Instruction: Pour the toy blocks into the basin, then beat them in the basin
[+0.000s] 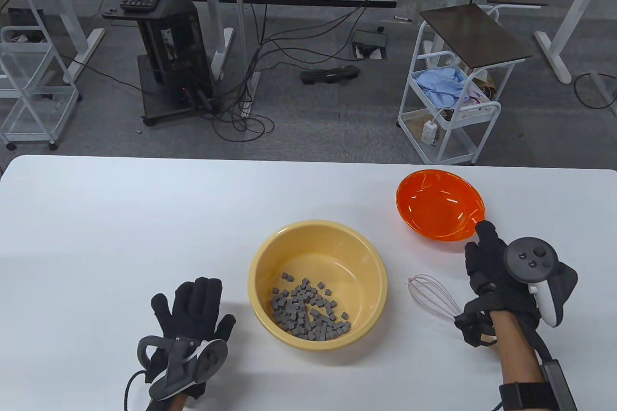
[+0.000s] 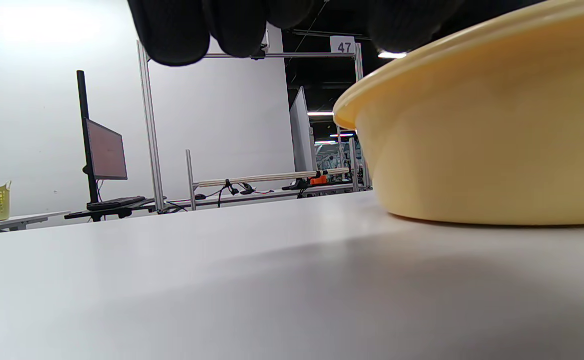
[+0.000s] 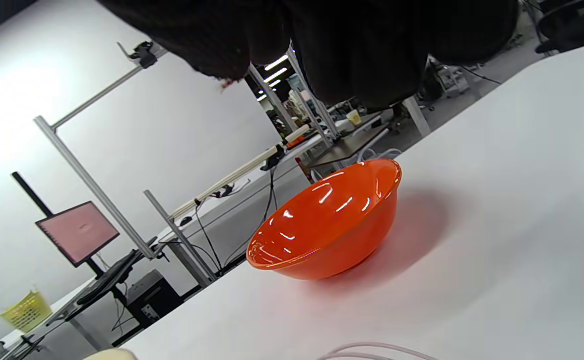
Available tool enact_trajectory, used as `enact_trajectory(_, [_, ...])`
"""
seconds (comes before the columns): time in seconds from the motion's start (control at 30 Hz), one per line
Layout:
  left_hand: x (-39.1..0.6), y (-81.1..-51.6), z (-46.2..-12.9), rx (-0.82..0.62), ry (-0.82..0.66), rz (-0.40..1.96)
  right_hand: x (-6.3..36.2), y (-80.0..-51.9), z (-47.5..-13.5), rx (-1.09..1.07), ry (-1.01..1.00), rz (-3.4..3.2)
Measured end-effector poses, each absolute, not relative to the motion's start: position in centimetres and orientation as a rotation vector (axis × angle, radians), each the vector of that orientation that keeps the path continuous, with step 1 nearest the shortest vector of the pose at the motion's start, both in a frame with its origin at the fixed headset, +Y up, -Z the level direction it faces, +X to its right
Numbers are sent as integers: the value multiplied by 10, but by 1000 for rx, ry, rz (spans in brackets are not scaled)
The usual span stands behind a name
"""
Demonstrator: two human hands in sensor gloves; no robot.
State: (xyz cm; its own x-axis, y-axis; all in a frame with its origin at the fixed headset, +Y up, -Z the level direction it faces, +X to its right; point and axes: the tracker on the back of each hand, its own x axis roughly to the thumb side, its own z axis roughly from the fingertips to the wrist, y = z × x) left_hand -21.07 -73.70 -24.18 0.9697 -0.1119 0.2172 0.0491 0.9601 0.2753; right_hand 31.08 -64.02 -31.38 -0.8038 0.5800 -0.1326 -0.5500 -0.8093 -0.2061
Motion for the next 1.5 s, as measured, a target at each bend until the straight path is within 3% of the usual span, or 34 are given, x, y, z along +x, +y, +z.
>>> enact_trajectory(0.37, [-208,-741,-242,268,-247,-66,312,-671,-274,-152,-223,2614])
enact_trajectory(0.63, [-207,-746,-242,264,-238,-16,331,-719,-269,-357,177,2721])
enact_trajectory(0.73, [-207,-747,-242,258,-237,-1,341,-736,-267,-417,215,2708])
enact_trajectory(1.07, [-197,-749,-247,228,-251,125,358,-760,-271,-508,414,2689])
enact_trajectory(1.37, [-199,-731,-259,172,-190,433,354,-770,-275,-488,394,2736])
enact_trajectory(1.5, [-193,-724,-271,75,-121,586,350,-769,-276,-413,376,2713])
